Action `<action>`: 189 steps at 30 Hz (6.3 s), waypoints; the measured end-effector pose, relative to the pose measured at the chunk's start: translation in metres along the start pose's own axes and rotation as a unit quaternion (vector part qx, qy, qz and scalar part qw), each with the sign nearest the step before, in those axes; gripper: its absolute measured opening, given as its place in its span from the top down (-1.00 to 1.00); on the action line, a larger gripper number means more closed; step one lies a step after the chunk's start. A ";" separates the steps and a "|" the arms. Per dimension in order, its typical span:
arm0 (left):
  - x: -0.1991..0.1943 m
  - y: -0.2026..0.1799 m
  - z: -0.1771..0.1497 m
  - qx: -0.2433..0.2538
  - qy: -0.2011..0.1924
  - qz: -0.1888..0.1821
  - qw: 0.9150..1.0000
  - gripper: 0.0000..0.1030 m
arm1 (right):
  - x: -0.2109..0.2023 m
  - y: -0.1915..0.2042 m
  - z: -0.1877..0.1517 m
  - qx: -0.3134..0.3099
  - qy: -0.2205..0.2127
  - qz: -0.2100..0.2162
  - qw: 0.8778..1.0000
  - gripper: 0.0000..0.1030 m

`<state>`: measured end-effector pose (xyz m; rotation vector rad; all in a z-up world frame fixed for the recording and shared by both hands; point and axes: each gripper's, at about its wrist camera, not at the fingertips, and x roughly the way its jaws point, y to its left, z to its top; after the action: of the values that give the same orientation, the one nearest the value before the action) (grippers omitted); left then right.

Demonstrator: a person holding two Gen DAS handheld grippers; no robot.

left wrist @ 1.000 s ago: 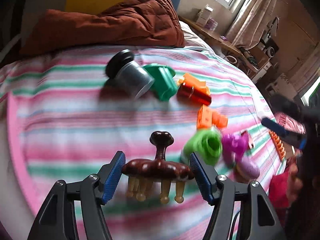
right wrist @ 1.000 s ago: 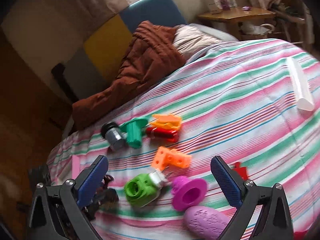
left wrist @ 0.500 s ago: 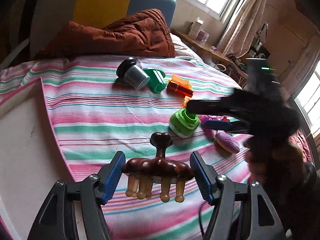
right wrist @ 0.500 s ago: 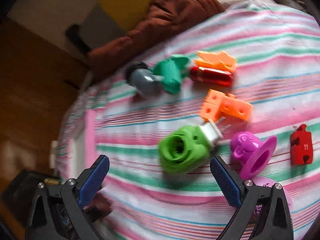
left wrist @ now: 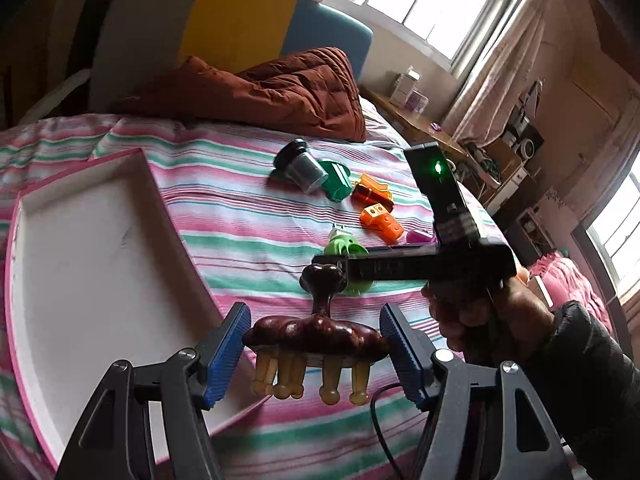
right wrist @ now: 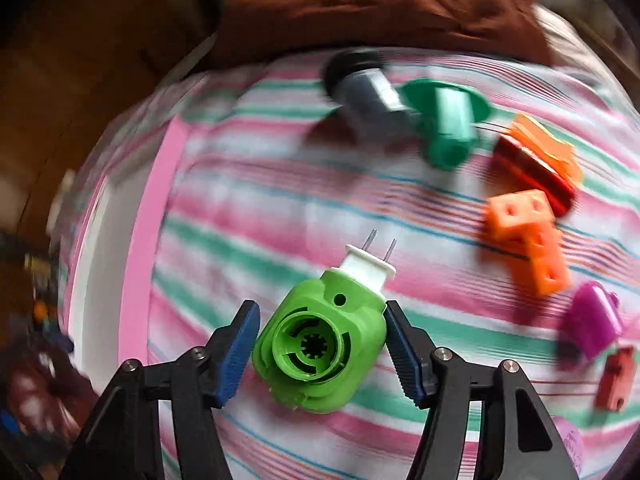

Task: Organize rigid objects
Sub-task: 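Grasp the brown wooden massager with left tool while right tool grasps the green plastic part, then lower the massager into the white tray and open left tool while right tool holds green part, then withdraw left tool from the tray while right tool carries the green part toward the tray, then set the green part in the tray beside the massager and open right tool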

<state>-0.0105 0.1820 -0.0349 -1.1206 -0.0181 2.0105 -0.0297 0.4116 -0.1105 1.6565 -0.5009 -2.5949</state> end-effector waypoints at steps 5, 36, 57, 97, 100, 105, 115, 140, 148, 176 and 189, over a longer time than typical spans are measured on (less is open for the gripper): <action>-0.015 0.016 -0.003 -0.023 -0.008 0.014 1.000 -0.32 | -0.001 0.002 -0.008 -0.009 0.004 0.001 1.000 -0.28; -0.023 0.164 0.046 -0.140 -0.033 0.199 0.969 -0.32 | 0.007 0.020 -0.024 -0.096 -0.038 -0.051 0.993 -0.27; -0.031 0.167 0.050 -0.116 -0.055 0.284 0.950 -0.49 | 0.006 0.021 -0.024 -0.099 -0.043 -0.050 0.993 -0.28; -0.061 0.087 -0.038 -0.100 -0.023 0.276 0.956 -0.47 | 0.008 0.027 -0.027 -0.096 -0.067 -0.087 0.989 -0.24; -0.064 0.095 -0.041 -0.109 -0.026 0.276 0.955 -0.46 | 0.008 0.028 -0.025 -0.091 -0.059 -0.094 0.990 -0.23; -0.069 0.108 -0.050 -0.128 -0.021 0.264 0.956 -0.46 | 0.008 0.032 -0.023 -0.063 -0.048 -0.113 0.990 -0.22; -0.083 0.121 -0.069 -0.137 -0.030 0.265 0.954 -0.46 | 0.003 0.050 -0.040 -0.026 -0.044 -0.132 0.990 -0.22; -0.093 0.131 -0.080 -0.142 -0.043 0.254 0.956 -0.46 | -0.037 0.123 -0.025 -0.044 -0.115 -0.070 0.990 -0.21; -0.097 0.136 -0.083 -0.150 -0.043 0.260 0.953 -0.46 | -0.007 0.190 -0.020 -0.136 -0.090 -0.020 0.986 -0.21; -0.104 0.147 -0.084 -0.167 -0.047 0.278 0.945 -0.45 | 0.048 0.251 0.008 -0.165 -0.045 0.073 0.983 -0.52; -0.117 0.127 -0.069 -0.137 -0.061 0.289 0.946 -0.45 | -0.018 0.204 -0.019 -0.138 -0.125 0.014 0.982 -0.63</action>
<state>-0.0110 -0.0034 -0.0421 -1.2742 -0.0367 2.6638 -0.0358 0.2170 -0.0447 1.2402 -0.1536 -2.7164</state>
